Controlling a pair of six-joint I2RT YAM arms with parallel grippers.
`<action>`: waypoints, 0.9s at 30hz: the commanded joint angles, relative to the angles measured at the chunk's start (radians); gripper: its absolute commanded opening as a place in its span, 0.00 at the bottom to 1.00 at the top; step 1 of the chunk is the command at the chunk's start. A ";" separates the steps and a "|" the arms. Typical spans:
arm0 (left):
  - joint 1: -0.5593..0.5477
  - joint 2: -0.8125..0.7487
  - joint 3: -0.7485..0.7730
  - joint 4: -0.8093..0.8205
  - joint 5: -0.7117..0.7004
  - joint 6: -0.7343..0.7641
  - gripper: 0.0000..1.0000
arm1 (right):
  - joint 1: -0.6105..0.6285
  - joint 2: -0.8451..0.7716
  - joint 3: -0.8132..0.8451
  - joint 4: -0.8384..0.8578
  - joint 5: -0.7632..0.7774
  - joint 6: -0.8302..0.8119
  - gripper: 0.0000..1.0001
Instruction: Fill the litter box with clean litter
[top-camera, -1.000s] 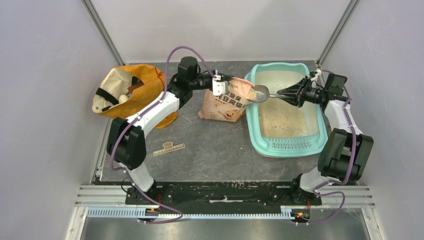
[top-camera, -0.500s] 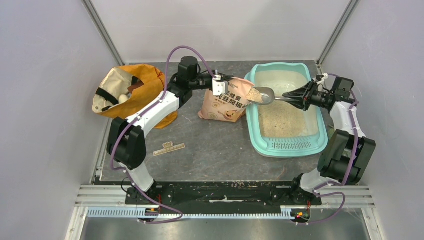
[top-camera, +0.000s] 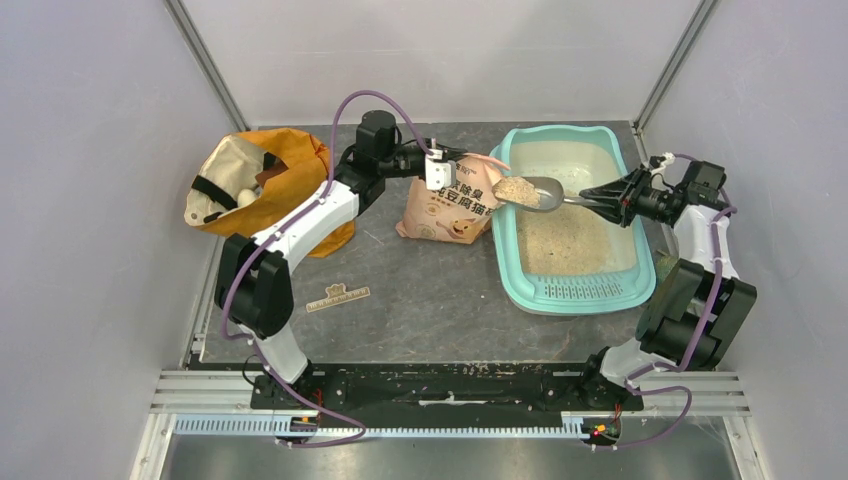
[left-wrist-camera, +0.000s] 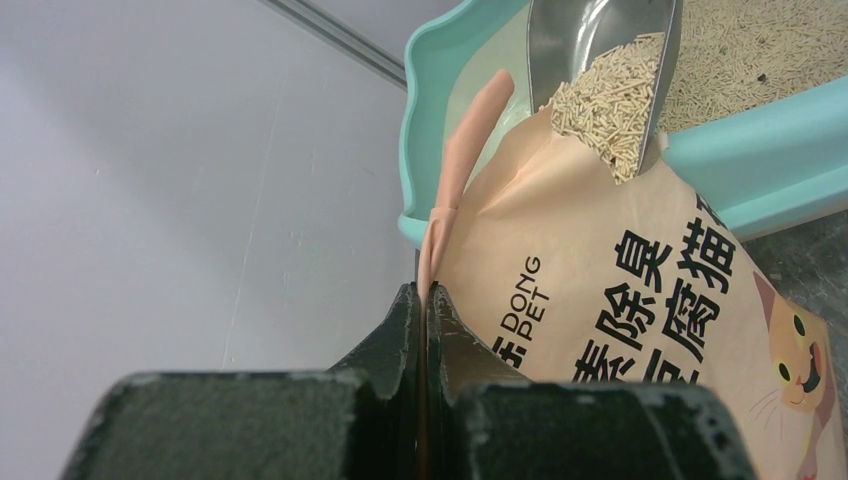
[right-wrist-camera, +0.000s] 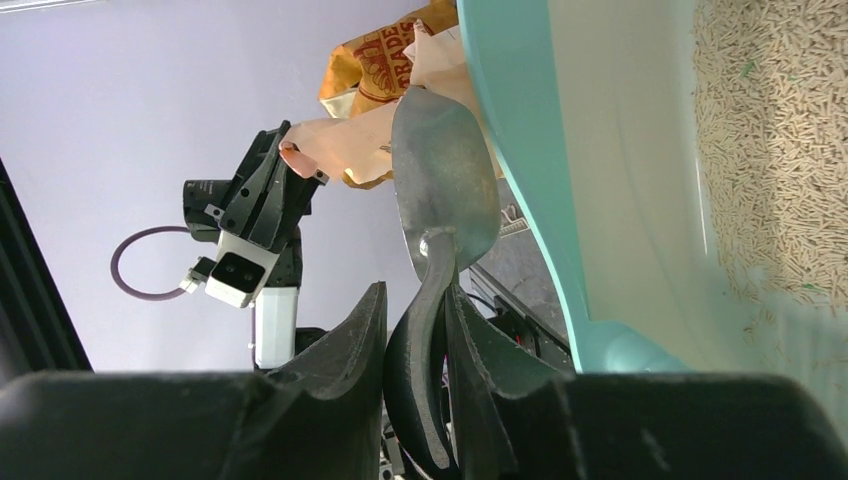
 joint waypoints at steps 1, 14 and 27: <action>-0.004 0.011 0.070 0.058 0.044 0.040 0.02 | -0.032 -0.024 0.056 -0.052 -0.047 -0.057 0.00; -0.004 0.022 0.087 0.043 0.055 0.046 0.02 | -0.127 -0.024 0.074 -0.060 -0.060 -0.059 0.00; -0.002 0.012 0.077 0.044 0.049 0.047 0.02 | -0.165 0.003 0.227 -0.264 0.282 -0.227 0.00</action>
